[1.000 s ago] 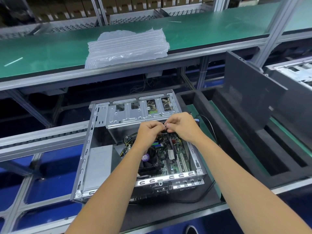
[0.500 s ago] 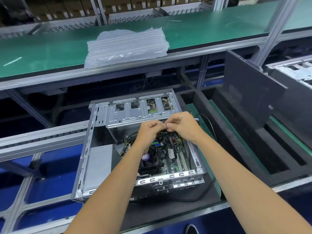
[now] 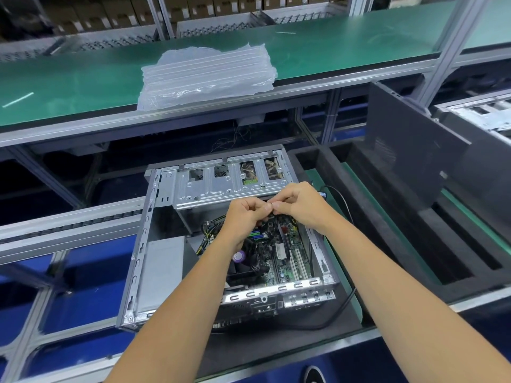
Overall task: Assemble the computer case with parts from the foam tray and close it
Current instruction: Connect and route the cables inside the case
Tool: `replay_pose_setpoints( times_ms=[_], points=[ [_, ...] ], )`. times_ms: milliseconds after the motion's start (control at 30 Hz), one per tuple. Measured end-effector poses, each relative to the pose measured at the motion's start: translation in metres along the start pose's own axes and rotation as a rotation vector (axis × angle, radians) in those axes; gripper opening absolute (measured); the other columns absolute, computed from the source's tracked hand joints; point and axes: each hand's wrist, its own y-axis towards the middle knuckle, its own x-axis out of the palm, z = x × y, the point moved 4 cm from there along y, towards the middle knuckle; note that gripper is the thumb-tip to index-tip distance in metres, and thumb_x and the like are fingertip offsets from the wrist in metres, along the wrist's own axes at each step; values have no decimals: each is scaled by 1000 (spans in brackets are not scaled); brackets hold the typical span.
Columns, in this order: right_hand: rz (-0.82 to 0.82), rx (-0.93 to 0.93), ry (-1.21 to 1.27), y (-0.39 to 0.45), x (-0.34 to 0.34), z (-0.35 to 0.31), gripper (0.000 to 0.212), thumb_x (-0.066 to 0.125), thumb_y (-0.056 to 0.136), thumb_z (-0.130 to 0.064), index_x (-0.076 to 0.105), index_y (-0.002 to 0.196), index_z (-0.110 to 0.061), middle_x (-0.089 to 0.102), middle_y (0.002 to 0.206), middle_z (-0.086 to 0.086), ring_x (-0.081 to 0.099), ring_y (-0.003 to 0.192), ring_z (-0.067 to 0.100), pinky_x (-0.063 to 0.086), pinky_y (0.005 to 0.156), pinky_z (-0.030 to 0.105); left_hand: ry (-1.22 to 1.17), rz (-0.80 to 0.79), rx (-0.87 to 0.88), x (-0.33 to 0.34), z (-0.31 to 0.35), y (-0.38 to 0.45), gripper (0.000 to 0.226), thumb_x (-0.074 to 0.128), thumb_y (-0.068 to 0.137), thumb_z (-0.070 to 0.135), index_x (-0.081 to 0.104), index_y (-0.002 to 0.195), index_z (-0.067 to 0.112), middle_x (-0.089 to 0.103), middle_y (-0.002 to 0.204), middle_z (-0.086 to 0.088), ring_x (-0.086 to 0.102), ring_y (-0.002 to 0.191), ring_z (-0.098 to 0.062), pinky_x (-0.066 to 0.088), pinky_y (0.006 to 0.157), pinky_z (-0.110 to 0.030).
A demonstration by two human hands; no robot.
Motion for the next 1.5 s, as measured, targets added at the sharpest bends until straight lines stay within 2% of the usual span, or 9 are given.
replay_pose_setpoints(
  times_ms=[133,300,367,633,867,967,1067,1200,1500],
  points=[
    [17,39,114,0,0,-2,13,64,91,0,76,91,-6,75,82,14,74,82,28,60,82,38,-17,-9,17,2,3,-2,15,69,84,10,72,71,15,66,63,0,55,54,-6,44,53,-17],
    [86,40,203,-3,0,-5,24,64,87,8,70,87,-15,68,67,7,69,60,15,57,67,25,-20,55,99,2,10,-3,15,74,79,8,71,88,19,70,73,-2,63,65,-10,50,61,-19],
    [90,47,205,-3,-3,-5,23,65,86,9,66,92,-13,67,64,7,67,57,15,56,66,25,28,46,161,3,13,-4,18,75,78,8,72,88,23,71,76,2,65,71,-8,51,65,-18],
    [116,65,132,-1,-2,-6,27,63,86,10,53,95,-14,65,58,3,65,54,12,56,76,38,165,115,212,7,13,-4,8,73,82,11,73,85,19,70,72,5,57,58,-6,47,56,-20],
    [96,85,267,-2,-6,-5,30,60,86,15,54,97,-11,62,54,0,66,53,15,54,62,24,289,153,313,11,21,-8,10,72,82,13,74,85,23,69,77,15,61,74,2,45,70,-11],
    [165,90,284,-4,-6,-5,30,58,82,15,54,95,-12,59,56,2,61,49,13,53,58,26,428,137,355,13,22,-8,4,70,84,14,71,86,16,66,83,8,58,81,-3,43,75,-13],
    [211,95,331,-6,-7,-5,29,54,81,16,54,92,-11,58,58,4,56,46,11,49,50,22,515,115,400,16,23,-10,4,66,86,13,65,83,14,60,81,4,51,73,-5,37,65,-8],
    [209,120,382,-7,-8,-6,28,52,81,17,54,92,-9,57,60,6,53,44,9,45,47,19,587,94,429,19,22,-9,6,63,84,12,61,78,15,55,77,4,47,67,-9,37,60,-17],
    [301,176,569,-9,-14,-2,28,48,80,16,51,71,-10,46,50,-3,39,49,10,36,46,17,742,42,378,13,14,-7,12,64,75,15,57,73,26,53,71,17,48,66,3,33,61,-12]
  ],
)
